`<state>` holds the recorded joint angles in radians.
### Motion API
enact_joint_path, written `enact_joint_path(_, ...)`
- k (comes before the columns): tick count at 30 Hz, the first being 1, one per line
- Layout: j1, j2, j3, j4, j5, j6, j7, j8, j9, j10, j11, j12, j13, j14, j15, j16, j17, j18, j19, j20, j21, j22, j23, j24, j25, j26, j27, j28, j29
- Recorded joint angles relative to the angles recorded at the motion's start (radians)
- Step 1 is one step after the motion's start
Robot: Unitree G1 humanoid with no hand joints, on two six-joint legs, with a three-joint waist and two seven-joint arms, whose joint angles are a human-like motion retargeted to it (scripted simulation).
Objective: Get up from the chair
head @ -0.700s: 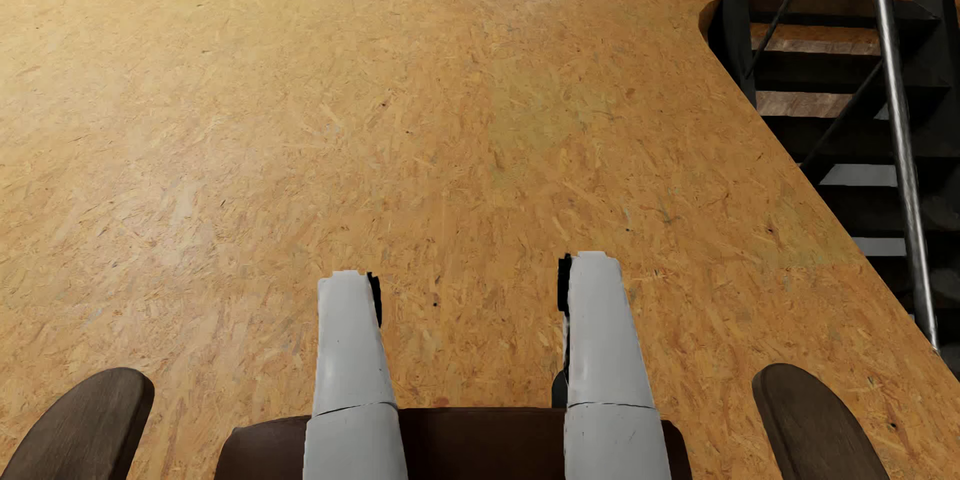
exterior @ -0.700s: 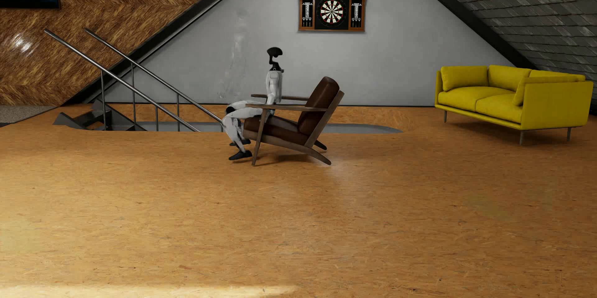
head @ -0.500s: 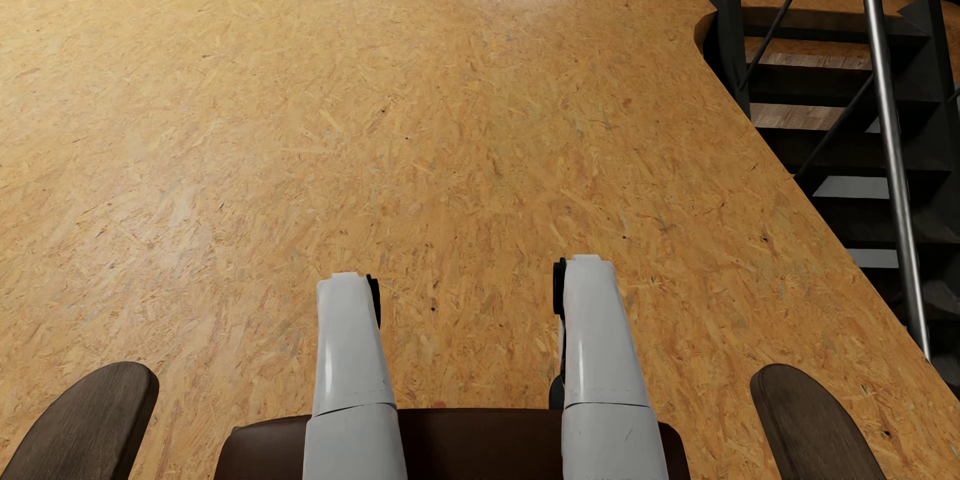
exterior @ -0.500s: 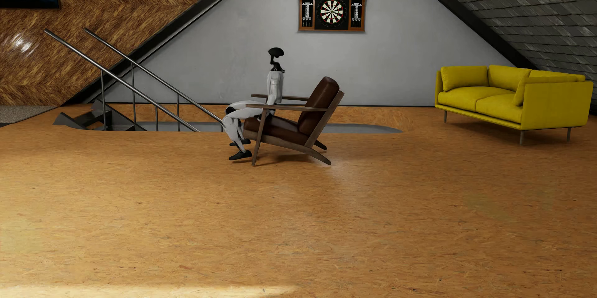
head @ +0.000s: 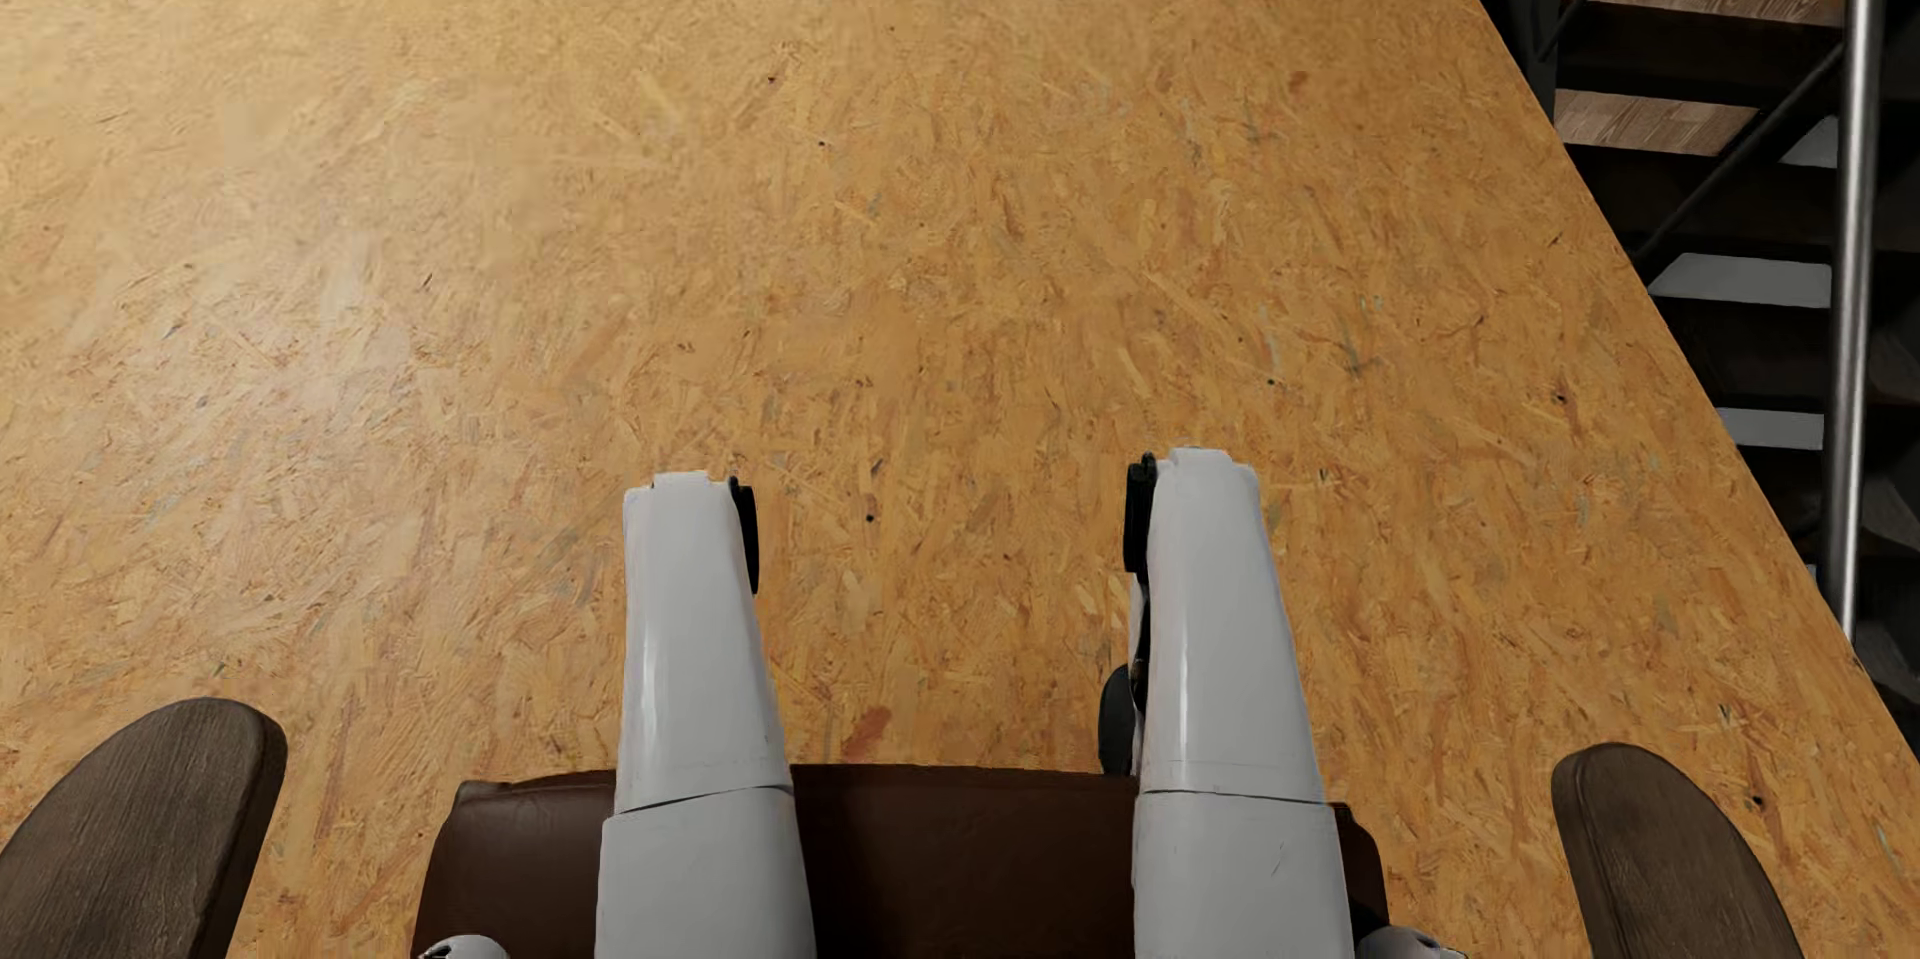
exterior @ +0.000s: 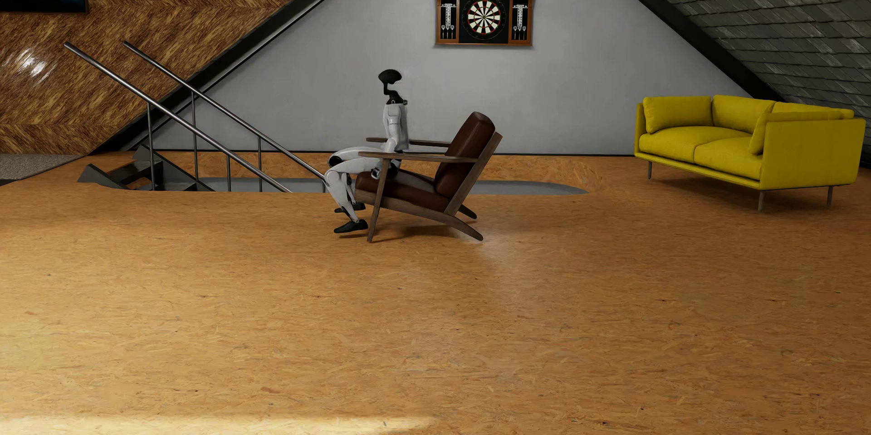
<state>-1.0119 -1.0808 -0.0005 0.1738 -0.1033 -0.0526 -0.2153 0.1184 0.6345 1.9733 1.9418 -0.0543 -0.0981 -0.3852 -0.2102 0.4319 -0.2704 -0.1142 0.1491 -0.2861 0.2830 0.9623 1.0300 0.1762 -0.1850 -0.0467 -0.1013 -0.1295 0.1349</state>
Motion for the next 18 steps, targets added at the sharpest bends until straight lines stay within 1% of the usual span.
enact_joint_path(1,-0.025,-0.024,0.0,-0.004,-0.002,0.0,-0.005,0.002,0.008,0.003,0.003,0.022,0.002,-0.003,-0.005,0.018,-0.01,-0.002,0.003,0.028,-0.011,-0.069,-0.04,-0.013,0.005,-0.003,0.001,-0.02,0.005)
enact_joint_path(2,-0.056,-0.055,0.001,-0.005,-0.007,0.002,-0.011,0.007,0.013,0.008,0.009,0.051,0.011,-0.005,-0.01,0.04,-0.028,-0.005,0.01,0.059,-0.029,-0.157,-0.097,-0.032,0.026,-0.006,-0.002,-0.018,-0.007)
enact_joint_path(3,-0.087,-0.086,0.002,-0.012,-0.013,0.002,-0.016,0.013,0.017,0.013,0.016,0.091,0.03,-0.006,-0.016,0.068,-0.048,-0.008,0.016,0.092,-0.057,-0.276,-0.173,-0.043,0.057,-0.01,-0.003,-0.007,-0.03)
enact_joint_path(4,-0.122,-0.12,0.003,-0.019,-0.02,0.004,-0.022,0.018,0.018,0.019,0.024,0.135,0.057,-0.007,-0.021,0.098,-0.07,-0.008,0.025,0.124,-0.092,-0.413,-0.272,-0.045,0.093,-0.018,-0.008,0.018,-0.068)
enact_joint_path(5,-0.155,-0.152,0.004,-0.027,-0.029,0.008,-0.028,0.025,0.022,0.026,0.033,0.173,0.086,-0.006,-0.027,0.127,-0.094,-0.009,0.034,0.149,-0.126,-0.55,-0.389,-0.058,0.142,-0.025,-0.013,0.067,-0.133)
enact_joint_path(6,-0.193,-0.186,0.006,-0.035,-0.04,0.013,-0.034,0.03,0.026,0.032,0.041,0.198,0.111,0.003,-0.032,0.158,-0.118,-0.011,0.045,0.161,-0.163,-0.686,-0.52,-0.067,0.183,-0.033,-0.032,0.148,-0.215)
enact_joint_path(7,-0.23,-0.22,0.007,-0.038,-0.048,0.019,-0.041,0.037,0.033,0.039,0.049,0.211,0.128,0.012,-0.036,0.191,-0.143,-0.017,0.057,0.167,-0.191,-0.813,-0.663,-0.034,0.203,-0.041,-0.06,0.257,-0.309)
enact_joint_path(8,-0.264,-0.252,0.007,-0.042,-0.057,0.025,-0.046,0.044,0.043,0.045,0.056,0.209,0.13,0.015,-0.042,0.23,-0.175,-0.019,0.068,0.163,-0.213,-0.917,-0.805,-0.02,0.217,-0.059,-0.096,0.371,-0.402)
enact_joint_path(9,-0.297,-0.283,0.006,-0.041,-0.059,0.032,-0.051,0.047,0.059,0.051,0.061,0.187,0.111,0.011,-0.046,0.275,-0.219,-0.023,0.077,0.15,-0.222,-1.009,-0.941,-0.006,0.217,-0.074,-0.129,0.481,-0.481)
enact_joint_path(10,-0.332,-0.315,0.005,-0.046,-0.062,0.04,-0.054,0.053,0.076,0.055,0.063,0.136,0.078,0.008,-0.052,0.33,-0.275,-0.025,0.087,0.115,-0.216,-1.084,-1.06,0.025,0.199,-0.107,-0.174,0.57,-0.548)
enact_joint_path(11,-0.366,-0.348,0.006,-0.05,-0.067,0.05,-0.057,0.059,0.095,0.057,0.065,0.05,0.033,0.004,-0.057,0.39,-0.341,-0.028,0.098,0.055,-0.202,-1.142,-1.163,0.058,0.167,-0.136,-0.2,0.601,-0.553)
enact_joint_path(12,-0.399,-0.381,0.009,-0.05,-0.069,0.056,-0.059,0.066,0.116,0.057,0.064,-0.07,-0.024,0.001,-0.061,0.453,-0.419,-0.035,0.107,-0.032,-0.178,-1.183,-1.243,0.086,0.142,-0.166,-0.216,0.579,-0.493)
enact_joint_path(13,-0.427,-0.409,0.011,-0.05,-0.07,0.064,-0.058,0.069,0.142,0.055,0.062,-0.222,-0.1,-0.006,-0.066,0.514,-0.511,-0.039,0.112,-0.152,-0.133,-1.211,-1.307,0.098,0.132,-0.177,-0.217,0.54,-0.412)
enact_joint_path(14,-0.457,-0.438,0.013,-0.054,-0.078,0.071,-0.058,0.075,0.163,0.054,0.062,-0.405,-0.19,-0.009,-0.072,0.571,-0.606,-0.045,0.117,-0.316,-0.065,-1.23,-1.355,0.094,0.147,-0.191,-0.213,0.49,-0.309)
enact_joint_path(15,-0.48,-0.461,0.014,-0.057,-0.083,0.074,-0.055,0.08,0.187,0.05,0.061,-0.622,-0.307,-0.015,-0.082,0.616,-0.694,-0.05,0.121,-0.52,0.044,-1.239,-1.38,0.08,0.168,-0.206,-0.225,0.452,-0.264)
enact_joint_path(16,-0.503,-0.485,0.015,-0.055,-0.078,0.073,-0.054,0.081,0.204,0.048,0.059,-0.848,-0.438,-0.023,-0.09,0.644,-0.762,-0.057,0.12,-0.734,0.175,-1.242,-1.386,0.069,0.197,-0.229,-0.25,0.412,-0.289)
enact_joint_path(17,-0.519,-0.502,0.014,-0.057,-0.077,0.074,-0.05,0.079,0.228,0.041,0.052,-1.062,-0.588,-0.029,-0.097,0.653,-0.815,-0.056,0.114,-0.932,0.296,-1.25,-1.382,0.048,0.23,-0.244,-0.258,0.439,-0.304)
enact_joint_path(18,-0.53,-0.514,0.013,-0.056,-0.074,0.071,-0.051,0.076,0.25,0.032,0.043,-1.226,-0.741,-0.038,-0.105,0.654,-0.842,-0.059,0.112,-1.087,0.419,-1.252,-1.373,0.028,0.25,-0.257,-0.273,0.498,-0.33)
